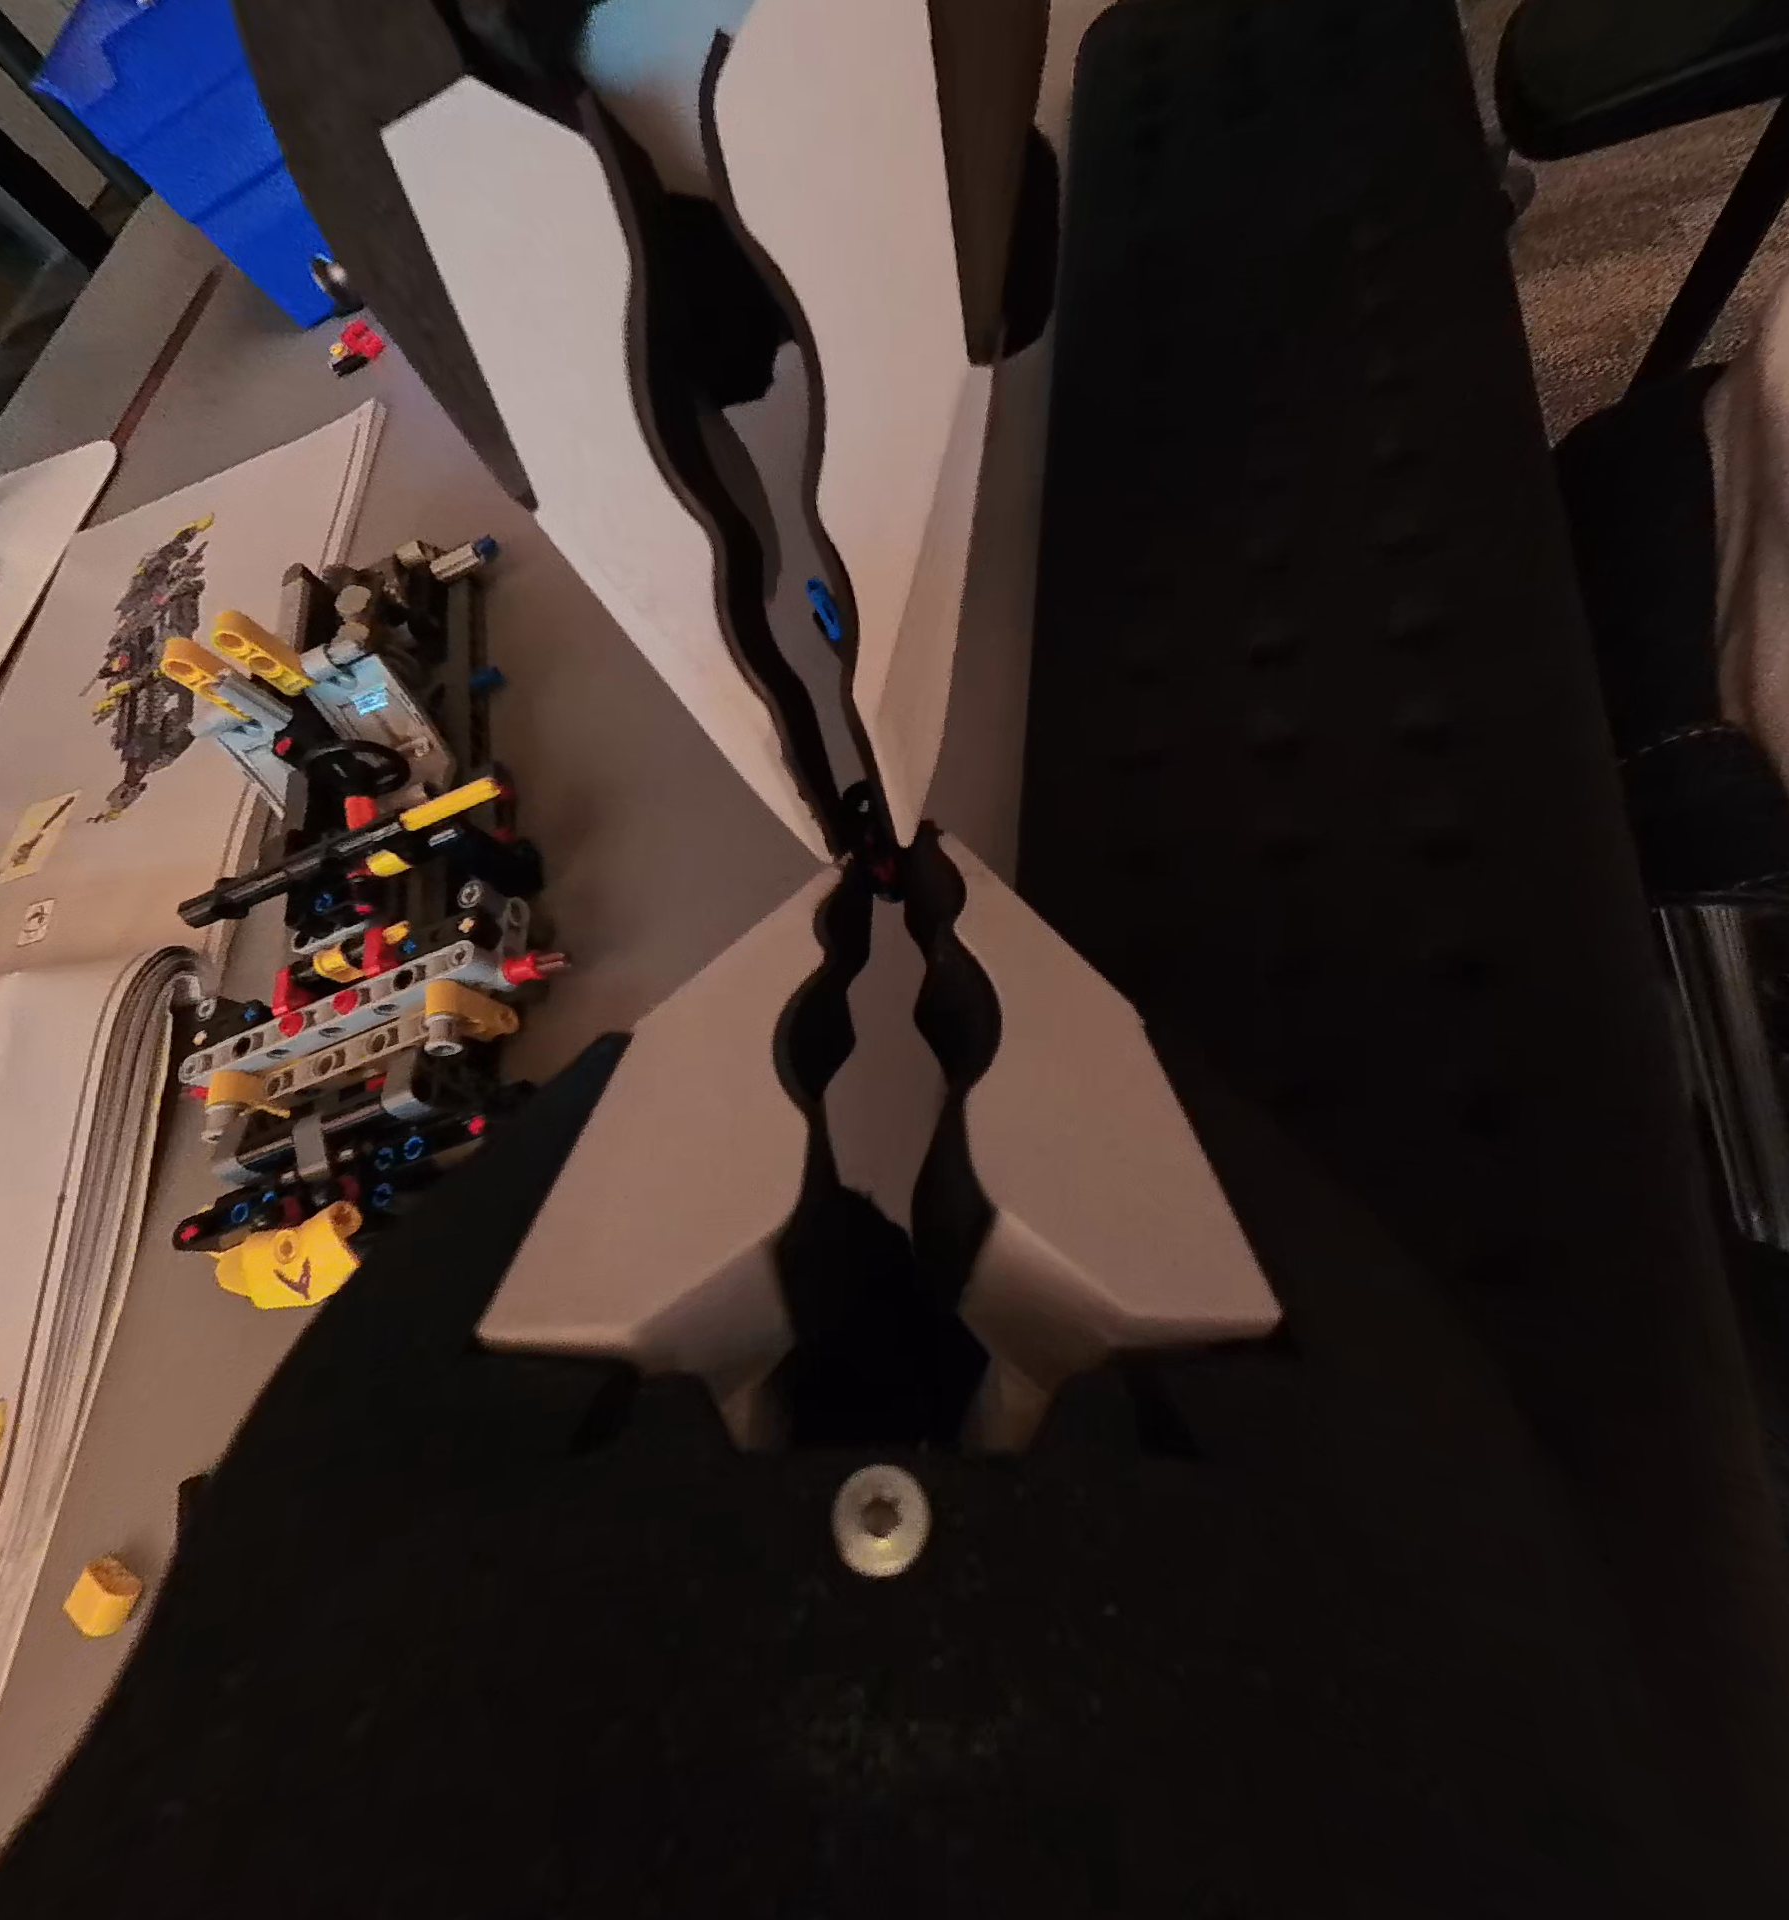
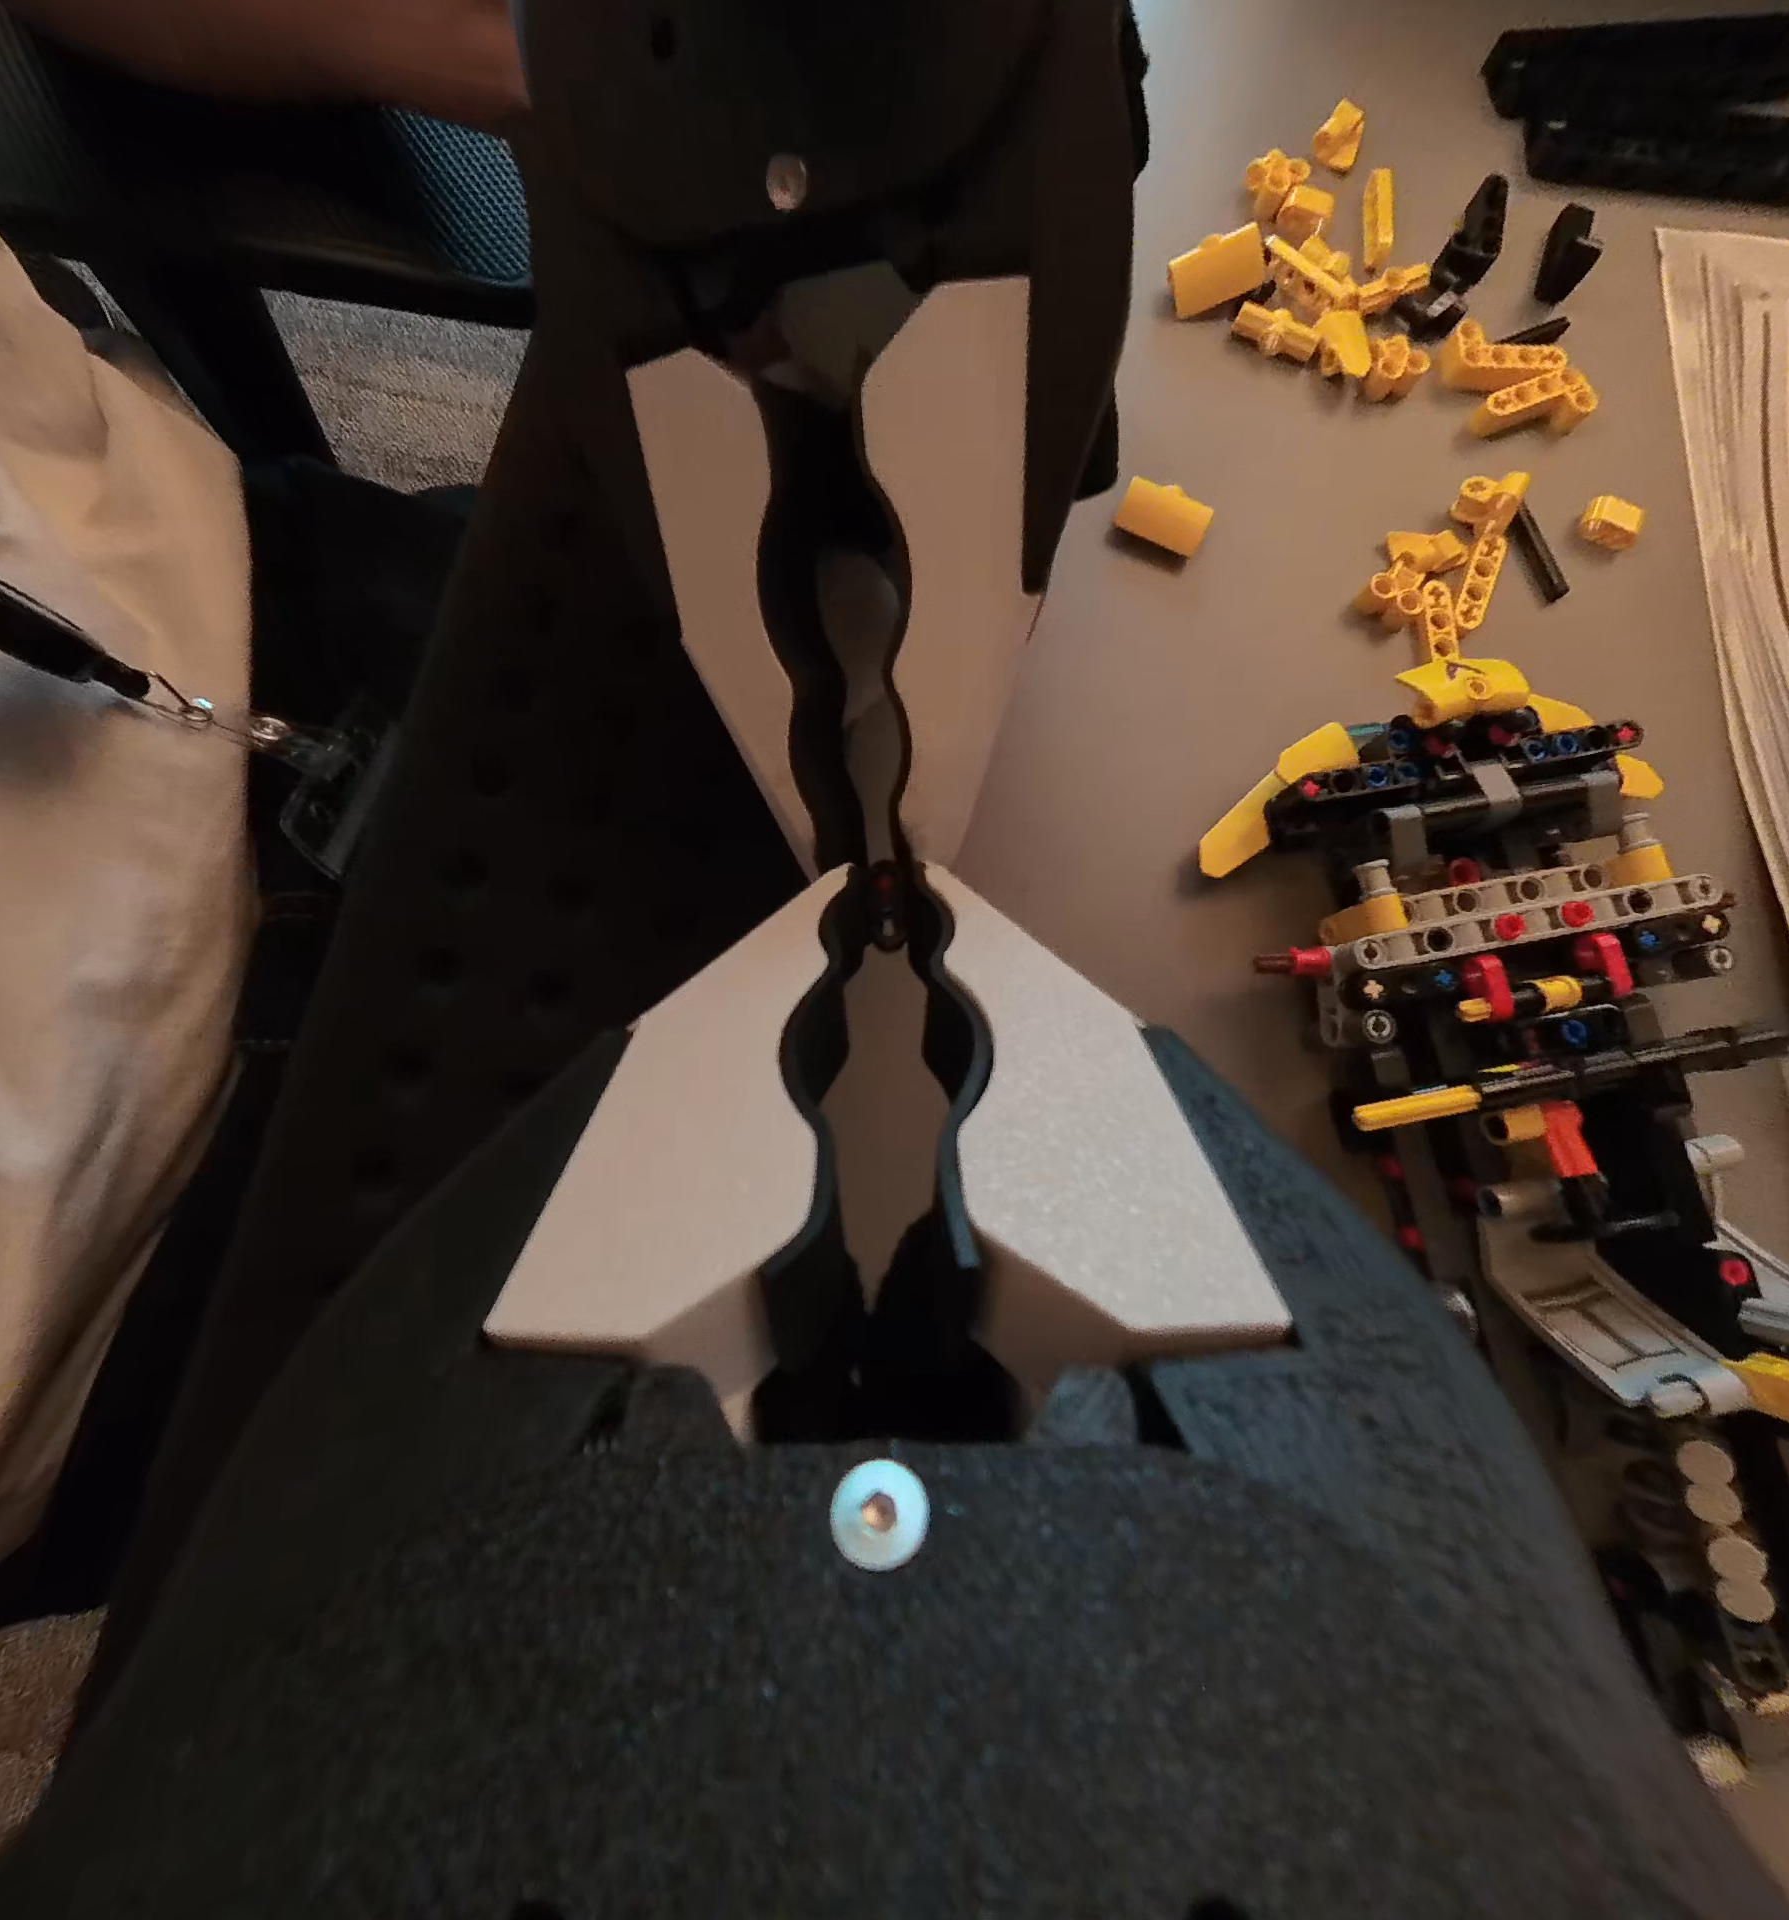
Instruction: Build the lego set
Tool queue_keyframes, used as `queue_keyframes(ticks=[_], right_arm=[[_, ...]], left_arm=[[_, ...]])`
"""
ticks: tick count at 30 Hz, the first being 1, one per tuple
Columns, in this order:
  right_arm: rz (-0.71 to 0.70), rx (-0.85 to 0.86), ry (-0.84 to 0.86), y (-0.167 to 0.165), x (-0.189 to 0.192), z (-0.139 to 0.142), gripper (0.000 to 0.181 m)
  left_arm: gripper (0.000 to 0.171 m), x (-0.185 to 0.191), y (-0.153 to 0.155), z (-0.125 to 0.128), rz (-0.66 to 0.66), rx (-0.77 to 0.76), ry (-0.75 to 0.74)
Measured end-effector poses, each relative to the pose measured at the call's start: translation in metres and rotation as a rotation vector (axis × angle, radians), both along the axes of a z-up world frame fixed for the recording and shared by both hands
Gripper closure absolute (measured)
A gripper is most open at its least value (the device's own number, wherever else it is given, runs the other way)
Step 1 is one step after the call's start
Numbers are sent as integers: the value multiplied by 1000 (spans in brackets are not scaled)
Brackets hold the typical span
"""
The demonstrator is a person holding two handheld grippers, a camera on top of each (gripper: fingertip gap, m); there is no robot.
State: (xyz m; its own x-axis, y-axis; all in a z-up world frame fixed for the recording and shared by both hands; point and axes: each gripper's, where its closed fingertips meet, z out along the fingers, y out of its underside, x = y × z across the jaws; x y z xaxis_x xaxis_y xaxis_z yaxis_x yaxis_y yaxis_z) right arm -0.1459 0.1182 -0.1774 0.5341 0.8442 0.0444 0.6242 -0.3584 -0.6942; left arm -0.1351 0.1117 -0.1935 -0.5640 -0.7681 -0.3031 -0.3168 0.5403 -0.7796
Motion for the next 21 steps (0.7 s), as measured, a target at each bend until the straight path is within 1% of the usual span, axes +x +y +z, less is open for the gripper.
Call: queue_keyframes(ticks=[4,10,15,21], right_arm=[[-3,-29,-82,-2,2,-5,173],[-2,-87,-145,-3,3,-10,174],[-27,-140,-57,-2,3,-5,174],[-31,-146,-46,-2,3,-5,174]], left_arm=[[168,-1,-1,-3,-8,23,10],[168,-1,-2,-7,-10,54,15],[168,0,-1,-3,-6,50,-13],[168,0,-1,-1,-5,43,-22]])
